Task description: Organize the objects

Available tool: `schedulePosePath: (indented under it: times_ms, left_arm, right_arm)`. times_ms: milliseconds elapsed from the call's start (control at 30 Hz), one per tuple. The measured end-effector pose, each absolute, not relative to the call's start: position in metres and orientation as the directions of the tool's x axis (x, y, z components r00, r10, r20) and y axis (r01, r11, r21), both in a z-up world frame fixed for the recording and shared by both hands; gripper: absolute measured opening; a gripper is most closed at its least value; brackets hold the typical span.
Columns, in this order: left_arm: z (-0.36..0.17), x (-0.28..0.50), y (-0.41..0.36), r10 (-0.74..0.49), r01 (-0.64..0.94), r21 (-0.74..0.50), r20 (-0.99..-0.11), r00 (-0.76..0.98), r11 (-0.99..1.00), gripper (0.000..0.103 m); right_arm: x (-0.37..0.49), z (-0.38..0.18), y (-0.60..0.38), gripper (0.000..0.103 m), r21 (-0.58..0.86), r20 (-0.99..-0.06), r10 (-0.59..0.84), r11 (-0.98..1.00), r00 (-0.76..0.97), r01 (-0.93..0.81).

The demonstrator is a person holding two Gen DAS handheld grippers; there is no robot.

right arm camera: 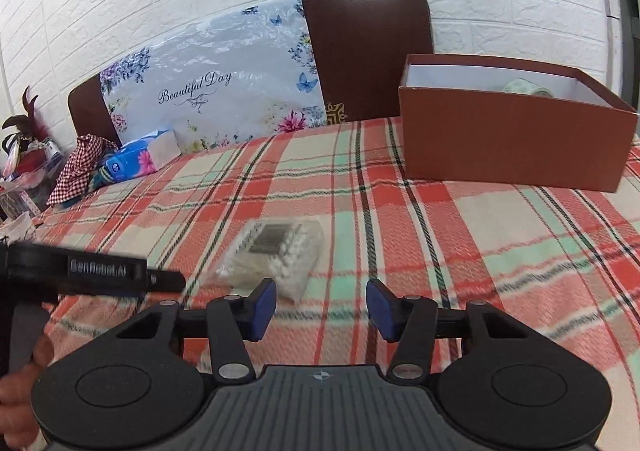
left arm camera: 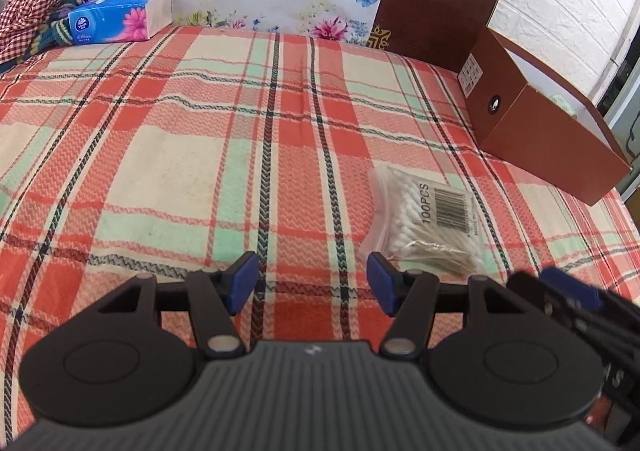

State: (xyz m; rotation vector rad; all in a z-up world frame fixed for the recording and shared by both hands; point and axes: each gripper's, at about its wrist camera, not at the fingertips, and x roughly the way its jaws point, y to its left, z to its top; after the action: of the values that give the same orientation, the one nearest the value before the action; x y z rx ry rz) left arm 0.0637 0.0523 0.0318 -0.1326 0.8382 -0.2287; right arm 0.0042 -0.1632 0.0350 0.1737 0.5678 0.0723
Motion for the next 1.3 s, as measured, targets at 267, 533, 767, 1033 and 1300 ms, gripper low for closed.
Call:
schedulePosePath:
  times_ms: [267, 533, 767, 1033, 1300]
  left_arm:
    - [0.035, 0.065, 0.062, -0.241, 0.111, -0.223, -0.725, 0.646, 0.968, 0.062]
    - [0.037, 0.070, 0.071, -0.293, 0.088, -0.309, -0.717, 0.633, 0.947, 0.062]
    - [0.029, 0.089, 0.059, -0.447, 0.102, -0.473, -0.711, 0.543, 0.875, 0.070]
    - [0.025, 0.091, 0.055, -0.429, 0.124, -0.440, -0.709, 0.560, 0.889, 0.067]
    - [0.027, 0.072, 0.033, -0.480, 0.179, -0.458, -0.712, 0.513, 0.871, 0.038]
  right_arm:
    - [0.049, 0.018, -0.147, 0.022, 0.274, -0.589, 0.274, 0.953, 0.760, -0.131]
    - [0.030, 0.043, -0.153, 0.032, 0.218, -0.494, 0.300, 0.951, 0.816, -0.218]
    - [0.077, 0.031, -0.175, 0.040, 0.372, -0.512, 0.338, 0.916, 0.789, -0.150]
    - [0.078, 0.004, -0.178, 0.026, 0.583, -0.527, 0.500, 0.801, 0.687, -0.136]
    - [0.036, 0.011, -0.185, 0.021, 0.540, -0.539, 0.444, 0.835, 0.716, -0.111]
